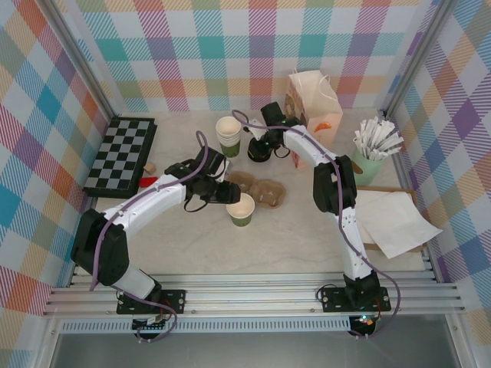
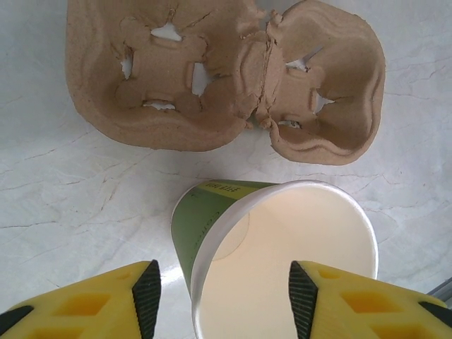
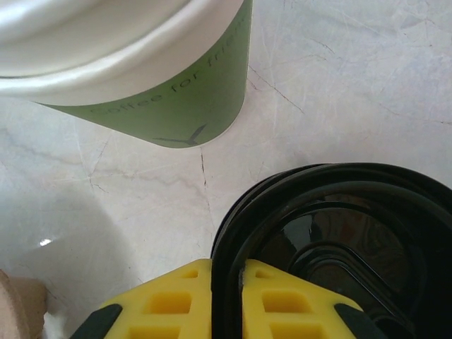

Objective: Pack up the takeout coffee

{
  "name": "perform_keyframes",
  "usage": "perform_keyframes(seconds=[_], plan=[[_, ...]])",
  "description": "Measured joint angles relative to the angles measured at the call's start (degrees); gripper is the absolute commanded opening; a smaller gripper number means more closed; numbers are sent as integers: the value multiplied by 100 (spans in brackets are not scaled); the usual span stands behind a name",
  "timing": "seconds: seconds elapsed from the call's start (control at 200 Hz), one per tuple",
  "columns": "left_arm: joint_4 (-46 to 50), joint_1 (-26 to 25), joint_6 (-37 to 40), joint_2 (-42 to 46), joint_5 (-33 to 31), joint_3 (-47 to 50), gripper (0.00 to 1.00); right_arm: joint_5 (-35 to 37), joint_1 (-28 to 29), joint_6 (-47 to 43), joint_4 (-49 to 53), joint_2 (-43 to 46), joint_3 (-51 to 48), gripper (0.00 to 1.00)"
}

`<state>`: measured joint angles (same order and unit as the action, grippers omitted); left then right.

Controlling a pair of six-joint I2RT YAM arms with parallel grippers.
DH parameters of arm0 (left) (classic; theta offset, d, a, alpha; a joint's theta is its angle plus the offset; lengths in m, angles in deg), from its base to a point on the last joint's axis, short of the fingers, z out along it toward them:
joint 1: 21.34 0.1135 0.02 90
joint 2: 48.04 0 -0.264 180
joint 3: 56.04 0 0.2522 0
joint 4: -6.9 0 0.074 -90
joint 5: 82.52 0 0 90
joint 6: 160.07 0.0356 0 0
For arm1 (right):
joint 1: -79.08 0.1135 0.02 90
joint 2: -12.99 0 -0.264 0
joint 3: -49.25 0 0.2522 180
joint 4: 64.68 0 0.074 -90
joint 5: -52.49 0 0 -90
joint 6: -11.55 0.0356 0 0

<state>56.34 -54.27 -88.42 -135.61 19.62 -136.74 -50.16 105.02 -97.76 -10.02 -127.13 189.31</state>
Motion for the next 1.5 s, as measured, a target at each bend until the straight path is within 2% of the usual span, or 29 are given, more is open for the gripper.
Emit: perform_keyframes(seconds=[0.195, 0.29, 0.385, 0.625, 0.67, 0.785, 0.84, 1.145, 1.24, 1.499], plan=[[-17, 0, -7, 94, -4, 11, 68, -2, -4, 63, 79, 11, 0, 15], [-94, -2, -2, 170, -4, 79, 73, -7, -7, 107, 90, 13, 0, 21], [-142, -2, -2, 203, -4, 136, 76, -48, -7, 162, 116, 13, 0, 23], [-181, -2, -2, 236, -24, 251, 84, -144, -9, 243, 164, 13, 0, 14], [-190, 0, -7, 243, -28, 267, 86, -162, -20, 254, 177, 13, 0, 17], [-260, -2, -15, 254, -68, 295, 92, -212, -50, 343, 203, 15, 0, 37], [-286, 0, -17, 258, -87, 304, 92, -245, -74, 376, 223, 20, 2, 41], [-479, 57, -225, 575, -317, 555, 94, -348, -120, 562, 271, 83, 11, 49], [-581, 107, -424, 789, -487, 680, 98, -341, -118, 560, 275, 83, 13, 50], [-748, 234, -931, 1502, -1038, 1137, 100, -326, -76, 546, 334, 83, 24, 44]])
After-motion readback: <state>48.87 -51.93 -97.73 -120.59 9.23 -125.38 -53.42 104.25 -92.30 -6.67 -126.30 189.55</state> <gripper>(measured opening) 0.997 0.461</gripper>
